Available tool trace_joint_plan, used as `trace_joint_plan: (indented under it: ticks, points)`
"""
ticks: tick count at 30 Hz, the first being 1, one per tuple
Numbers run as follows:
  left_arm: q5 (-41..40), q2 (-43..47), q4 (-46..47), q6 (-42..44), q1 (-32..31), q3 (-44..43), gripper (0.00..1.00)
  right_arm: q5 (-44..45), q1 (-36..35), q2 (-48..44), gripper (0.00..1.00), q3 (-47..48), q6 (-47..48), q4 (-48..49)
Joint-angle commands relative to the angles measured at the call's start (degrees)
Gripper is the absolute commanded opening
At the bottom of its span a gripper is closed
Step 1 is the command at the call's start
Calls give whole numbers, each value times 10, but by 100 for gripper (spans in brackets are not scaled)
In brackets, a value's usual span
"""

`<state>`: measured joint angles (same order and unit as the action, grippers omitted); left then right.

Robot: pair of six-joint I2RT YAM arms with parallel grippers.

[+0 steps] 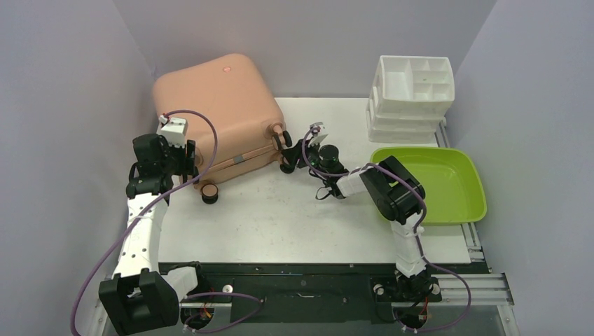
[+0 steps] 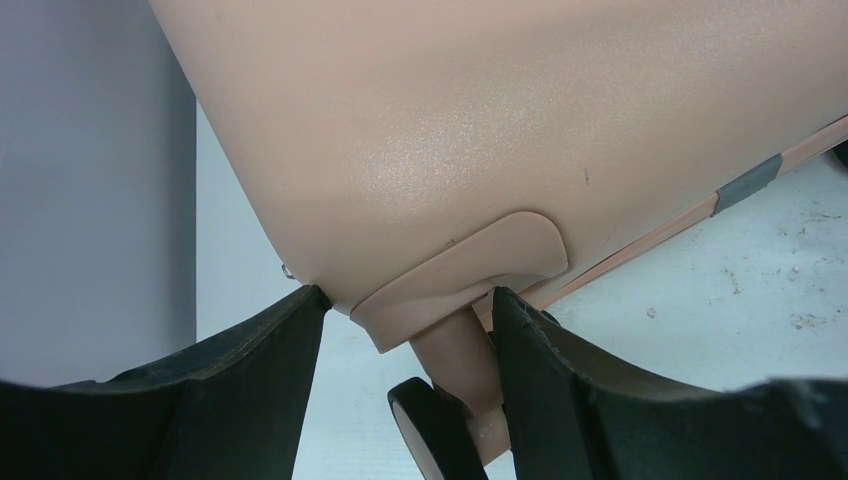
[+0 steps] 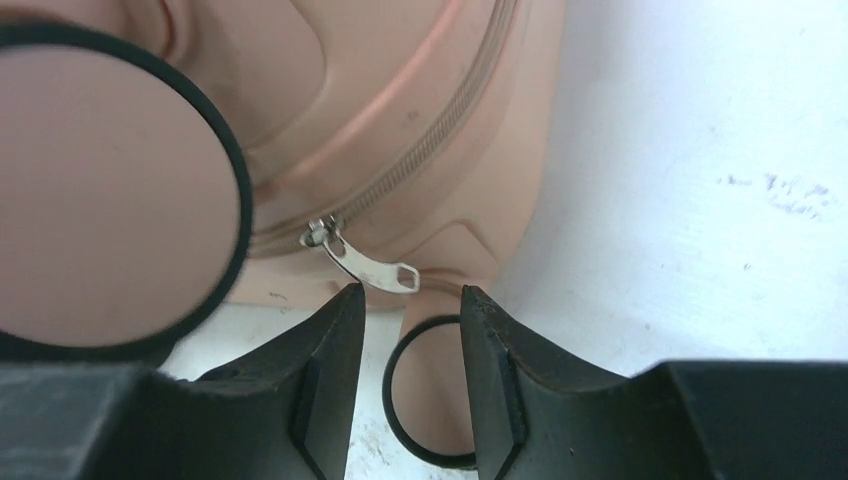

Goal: Open, take out, and arrange the luggage
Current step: Unzip the luggage at the center of the board.

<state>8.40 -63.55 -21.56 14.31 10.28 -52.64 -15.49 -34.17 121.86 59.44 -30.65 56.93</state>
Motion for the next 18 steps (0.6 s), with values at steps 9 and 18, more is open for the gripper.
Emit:
trace_joint_plan:
  ticks: [9,18]
  points:
    - [0,-25,-100,14,21,30,58,22,-10,-44,36,42,-2,-27]
    - [5,-24,-102,13,24,30,58,-27,-19,-23,32,53,-29,-1]
